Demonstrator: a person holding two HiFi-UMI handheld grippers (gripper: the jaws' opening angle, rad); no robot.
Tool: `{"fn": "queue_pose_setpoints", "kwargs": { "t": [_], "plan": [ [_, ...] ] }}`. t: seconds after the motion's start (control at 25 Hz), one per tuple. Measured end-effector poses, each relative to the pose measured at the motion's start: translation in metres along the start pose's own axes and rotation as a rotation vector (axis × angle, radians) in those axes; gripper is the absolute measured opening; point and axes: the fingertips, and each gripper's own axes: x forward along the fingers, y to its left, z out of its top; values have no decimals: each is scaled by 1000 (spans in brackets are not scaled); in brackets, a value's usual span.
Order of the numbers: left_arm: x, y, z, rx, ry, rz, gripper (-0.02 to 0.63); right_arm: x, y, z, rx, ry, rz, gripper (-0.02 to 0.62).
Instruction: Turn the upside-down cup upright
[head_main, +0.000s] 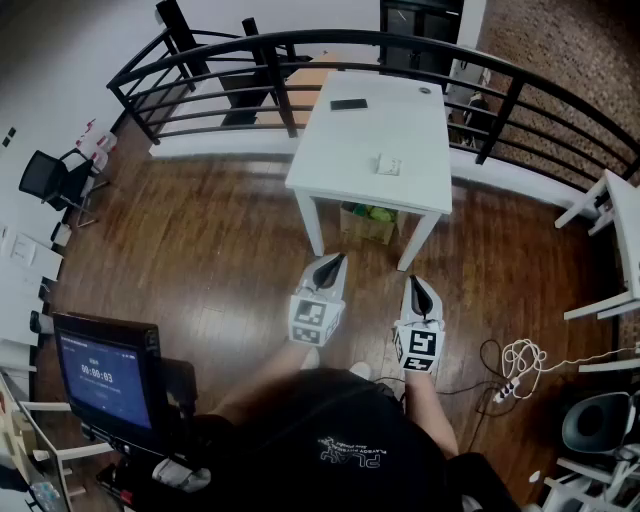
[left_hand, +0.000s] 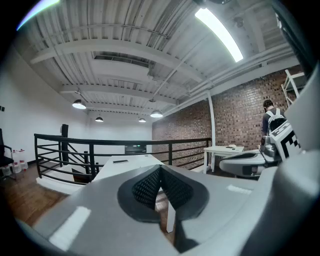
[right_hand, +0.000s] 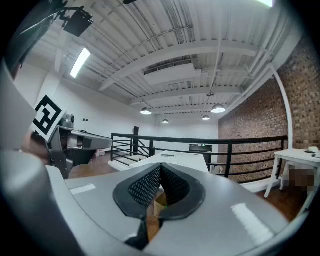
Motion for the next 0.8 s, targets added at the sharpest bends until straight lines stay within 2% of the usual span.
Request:
{"fn": "queue_pose_setpoints", "kwargs": {
  "t": [0.32, 0.48, 0.64, 0.8],
  "plan": [
    [10, -12, 11, 18, 12, 4, -3, -5, -11, 6, 18, 1, 4, 12],
    [12, -21, 3, 12, 26, 10, -4, -8, -18, 2, 18, 1, 8, 12],
    [13, -11, 3, 5, 30, 13, -3, -1, -12, 5, 11, 4, 6, 12],
    [25, -13, -9, 6, 30, 14, -3, 9, -20, -10, 6, 14, 16, 12]
  ]
}}
